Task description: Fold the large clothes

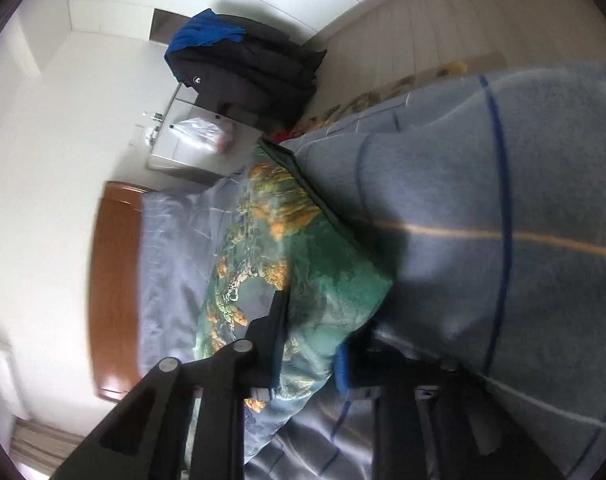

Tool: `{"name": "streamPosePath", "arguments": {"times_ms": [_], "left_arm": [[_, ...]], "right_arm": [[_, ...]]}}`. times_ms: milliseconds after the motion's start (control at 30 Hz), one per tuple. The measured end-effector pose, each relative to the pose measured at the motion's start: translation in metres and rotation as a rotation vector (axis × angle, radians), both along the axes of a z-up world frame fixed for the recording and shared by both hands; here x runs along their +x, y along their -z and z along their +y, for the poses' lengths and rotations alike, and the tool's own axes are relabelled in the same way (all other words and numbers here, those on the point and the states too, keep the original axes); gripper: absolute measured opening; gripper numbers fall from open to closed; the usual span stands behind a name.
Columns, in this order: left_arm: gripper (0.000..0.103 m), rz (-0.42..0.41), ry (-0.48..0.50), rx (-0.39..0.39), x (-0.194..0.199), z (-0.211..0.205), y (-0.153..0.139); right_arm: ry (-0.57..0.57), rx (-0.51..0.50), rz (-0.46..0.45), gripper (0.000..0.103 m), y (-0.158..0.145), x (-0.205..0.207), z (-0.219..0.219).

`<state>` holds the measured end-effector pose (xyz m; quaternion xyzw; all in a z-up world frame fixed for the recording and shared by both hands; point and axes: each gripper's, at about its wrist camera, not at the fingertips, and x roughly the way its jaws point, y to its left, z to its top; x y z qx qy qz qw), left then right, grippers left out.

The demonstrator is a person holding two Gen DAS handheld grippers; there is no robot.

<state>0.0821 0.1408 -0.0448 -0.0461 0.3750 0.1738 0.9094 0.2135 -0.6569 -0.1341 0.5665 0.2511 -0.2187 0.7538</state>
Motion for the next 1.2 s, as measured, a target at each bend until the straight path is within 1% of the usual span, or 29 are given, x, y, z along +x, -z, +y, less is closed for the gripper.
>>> {"name": "streamPosePath", "arguments": {"times_ms": [33, 67, 100, 133, 167, 233, 267, 333, 367, 400, 467, 500, 567, 667, 700, 733, 767, 800, 833, 867, 900, 933, 967, 1000, 1067, 1100, 1133, 1167, 1200], "left_arm": [[0.103, -0.004, -0.006, -0.007, -0.001, 0.002, 0.001], [0.103, -0.006, -0.011, -0.012, -0.001, 0.004, 0.001], [0.103, -0.006, -0.018, -0.017, 0.0, 0.006, 0.003], [0.103, -0.005, -0.021, -0.022, 0.001, 0.007, 0.005], [0.103, -0.004, -0.021, -0.027, 0.002, 0.008, 0.007], [0.103, -0.004, -0.024, -0.04, 0.003, 0.01, 0.009], [0.103, -0.011, -0.024, -0.047, 0.002, 0.011, 0.008], [0.103, -0.025, -0.02, -0.049, -0.003, 0.012, 0.006], [0.103, -0.034, -0.023, -0.041, -0.006, 0.014, 0.005], [0.103, -0.041, -0.028, -0.034, -0.01, 0.016, 0.005], [0.103, -0.043, -0.047, -0.028, -0.016, 0.024, 0.005], [0.103, -0.039, -0.055, -0.033, -0.017, 0.027, 0.006], [0.103, -0.029, -0.075, -0.048, -0.02, 0.036, 0.009], [0.103, -0.023, -0.108, -0.048, -0.023, 0.045, 0.012], [0.103, -0.024, -0.119, -0.045, -0.024, 0.048, 0.013], [0.103, -0.023, -0.127, -0.046, -0.024, 0.049, 0.014], [0.103, -0.02, -0.132, -0.053, -0.024, 0.05, 0.016], [0.103, -0.019, -0.131, -0.058, -0.024, 0.05, 0.017], [0.103, -0.015, -0.128, -0.061, -0.024, 0.049, 0.018], [0.103, -0.012, -0.125, -0.059, -0.023, 0.048, 0.019], [0.103, -0.009, -0.119, -0.052, -0.023, 0.046, 0.02], [0.103, -0.007, -0.115, -0.046, -0.022, 0.044, 0.02], [0.103, -0.006, -0.11, -0.038, -0.021, 0.042, 0.019], [0.103, -0.009, -0.107, -0.035, -0.021, 0.041, 0.018], [0.103, -0.027, -0.101, -0.029, -0.023, 0.04, 0.015], [0.103, -0.039, -0.099, -0.025, -0.024, 0.04, 0.013], [0.103, -0.045, -0.099, -0.019, -0.025, 0.04, 0.012], [0.103, -0.047, -0.098, -0.016, -0.025, 0.04, 0.013], [0.103, -0.044, -0.097, -0.019, -0.024, 0.041, 0.015]], "right_arm": [[-0.026, -0.07, 0.012, 0.013, -0.017, 0.006, 0.009], [-0.062, -0.128, -0.005, 0.013, -0.036, 0.012, 0.021], [-0.121, -0.191, -0.045, 0.012, -0.061, 0.02, 0.039], [-0.204, -0.26, -0.094, 0.012, -0.092, 0.032, 0.067], [-0.253, -0.298, -0.122, 0.012, -0.111, 0.039, 0.086], [-0.408, -0.404, -0.225, 0.011, -0.163, 0.061, 0.153], [-0.475, -0.445, -0.262, 0.011, -0.181, 0.07, 0.185], [-0.621, -0.54, -0.307, 0.011, -0.212, 0.093, 0.264], [-0.684, -0.59, -0.317, 0.011, -0.219, 0.103, 0.305], [-0.738, -0.64, -0.322, 0.011, -0.222, 0.112, 0.343], [-0.811, -0.685, -0.316, 0.01, -0.214, 0.126, 0.398], [-0.855, -0.709, -0.299, 0.01, -0.202, 0.135, 0.435], [-0.911, -0.73, -0.265, 0.01, -0.179, 0.143, 0.474], [-0.978, -0.735, -0.187, 0.01, -0.133, 0.147, 0.523], [-0.994, -0.73, -0.158, 0.011, -0.116, 0.15, 0.533], [-1.007, -0.724, -0.138, 0.015, -0.105, 0.154, 0.534], [-1.041, -0.709, -0.094, 0.018, -0.088, 0.159, 0.542], [-1.073, -0.693, -0.043, 0.026, -0.073, 0.164, 0.547], [-1.112, -0.662, -0.011, 0.041, -0.057, 0.163, 0.543], [-1.148, -0.615, 0.008, 0.048, -0.047, 0.169, 0.544], [-1.176, -0.543, -0.003, 0.058, -0.04, 0.169, 0.541], [-1.182, -0.499, -0.043, 0.062, -0.04, 0.166, 0.538], [-1.189, -0.446, -0.096, 0.064, -0.042, 0.162, 0.533], [-1.202, -0.341, -0.18, 0.067, -0.048, 0.158, 0.52], [-1.192, -0.214, -0.283, 0.071, -0.06, 0.15, 0.492], [-1.175, -0.196, -0.321, 0.074, -0.07, 0.144, 0.473], [-1.148, -0.211, -0.34, 0.078, -0.077, 0.138, 0.46], [-1.118, -0.245, -0.342, 0.08, -0.084, 0.135, 0.448], [-1.061, -0.327, -0.318, 0.081, -0.091, 0.126, 0.424]]}}
